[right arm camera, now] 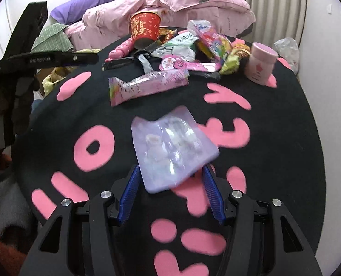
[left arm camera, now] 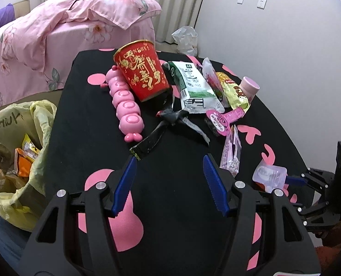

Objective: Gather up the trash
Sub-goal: 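Grasp the clear plastic wrapper with the right tool while the left grasps the black clip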

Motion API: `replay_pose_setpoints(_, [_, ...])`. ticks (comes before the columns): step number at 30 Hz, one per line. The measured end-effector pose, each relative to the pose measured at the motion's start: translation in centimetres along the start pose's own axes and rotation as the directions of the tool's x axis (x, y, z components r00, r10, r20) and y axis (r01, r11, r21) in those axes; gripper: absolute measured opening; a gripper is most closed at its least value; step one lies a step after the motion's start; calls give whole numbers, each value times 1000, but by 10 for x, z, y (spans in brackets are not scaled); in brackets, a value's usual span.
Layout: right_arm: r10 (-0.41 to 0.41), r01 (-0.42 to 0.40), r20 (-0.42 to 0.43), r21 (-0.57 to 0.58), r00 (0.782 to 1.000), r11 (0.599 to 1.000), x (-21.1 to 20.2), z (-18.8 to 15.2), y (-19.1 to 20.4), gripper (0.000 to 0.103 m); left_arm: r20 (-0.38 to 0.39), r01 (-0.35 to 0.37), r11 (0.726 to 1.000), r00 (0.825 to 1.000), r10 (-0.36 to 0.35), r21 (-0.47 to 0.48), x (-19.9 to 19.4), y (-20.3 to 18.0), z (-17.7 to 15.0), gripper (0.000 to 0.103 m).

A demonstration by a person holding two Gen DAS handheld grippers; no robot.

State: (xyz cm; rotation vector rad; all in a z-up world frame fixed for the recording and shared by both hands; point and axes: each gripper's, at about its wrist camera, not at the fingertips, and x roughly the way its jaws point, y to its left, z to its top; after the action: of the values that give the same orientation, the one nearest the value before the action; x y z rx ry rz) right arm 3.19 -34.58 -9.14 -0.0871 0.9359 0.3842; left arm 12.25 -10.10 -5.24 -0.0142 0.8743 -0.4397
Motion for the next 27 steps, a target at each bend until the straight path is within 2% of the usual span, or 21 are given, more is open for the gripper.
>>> replay_pose_setpoints(3, [-18, 18, 16, -13, 1000, 1000, 9, 12, 2, 51, -3, -3, 1000, 1000, 3, -7, 0, 3, -1, 57])
replay_pose_setpoints(4, [-18, 19, 24, -10, 1000, 1000, 11, 14, 1, 44, -4, -3, 1000, 1000, 3, -10, 0, 4, -2, 57])
replay_pose_setpoints(10, [21, -23, 60, 45, 998, 999, 19, 27, -8, 23, -17, 11, 999, 1000, -11, -30, 3, 11, -4, 57])
replay_pose_setpoints(13, [19, -23, 80, 45, 997, 999, 16, 29, -9, 22, -16, 33, 999, 999, -33, -23, 6, 10, -2, 57])
replay_pose_setpoints(18, [2, -9, 87, 71, 996, 997, 12, 27, -18, 20, 19, 65, 994, 998, -67, 86, 16, -4, 23, 56])
replay_pose_setpoints(20, [-3, -5, 89, 88, 996, 996, 10, 25, -22, 20, -13, 76, 989, 997, -75, 129, 33, -10, 37, 55])
replay_pose_setpoints(22, [-8, -1, 93, 100, 996, 995, 7, 23, -24, 20, -39, 60, 988, 998, -55, 139, 48, -11, 46, 41])
replay_pose_setpoints(27, [-34, 22, 104, 115, 994, 993, 1, 18, -27, 20, -111, 29, 995, 994, -19, 91, 83, -7, 64, 41])
